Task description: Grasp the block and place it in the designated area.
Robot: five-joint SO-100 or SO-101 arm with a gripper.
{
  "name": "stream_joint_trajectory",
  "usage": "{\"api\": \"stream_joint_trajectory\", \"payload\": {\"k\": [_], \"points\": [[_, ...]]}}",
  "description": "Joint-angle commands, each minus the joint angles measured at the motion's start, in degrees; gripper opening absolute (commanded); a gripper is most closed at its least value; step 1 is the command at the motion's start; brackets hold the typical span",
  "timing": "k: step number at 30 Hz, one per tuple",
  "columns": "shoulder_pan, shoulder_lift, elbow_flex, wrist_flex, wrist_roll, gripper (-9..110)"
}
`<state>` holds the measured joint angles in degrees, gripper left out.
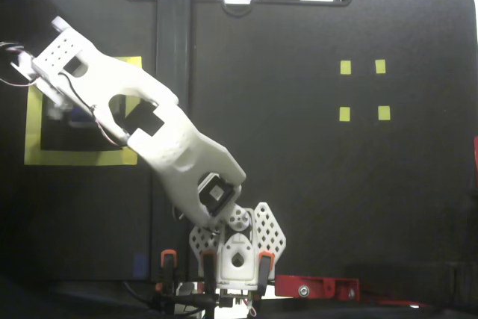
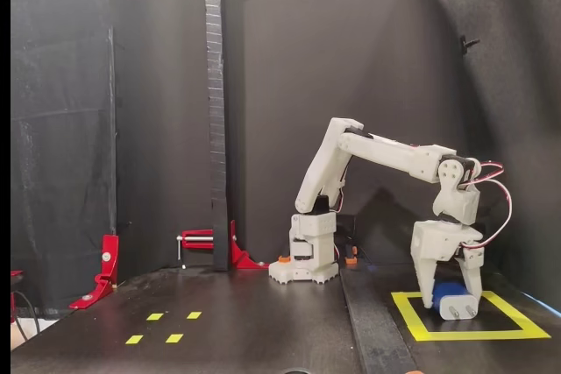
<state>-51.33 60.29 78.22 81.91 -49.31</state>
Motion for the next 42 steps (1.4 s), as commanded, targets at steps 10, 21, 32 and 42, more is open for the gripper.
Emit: {"api": "stream_joint_trajectory", "payload": {"k": [10, 21, 32, 42], "points": [[0.44, 1.85, -0.53, 0.70, -0.97, 48], [1.23, 8.17, -0.62, 4.04, -1.14, 48], [2.20, 23.73, -0.62, 13.18, -2.11, 48], [2.72, 28.48, -0.62, 16.35, -2.99, 48]]}}
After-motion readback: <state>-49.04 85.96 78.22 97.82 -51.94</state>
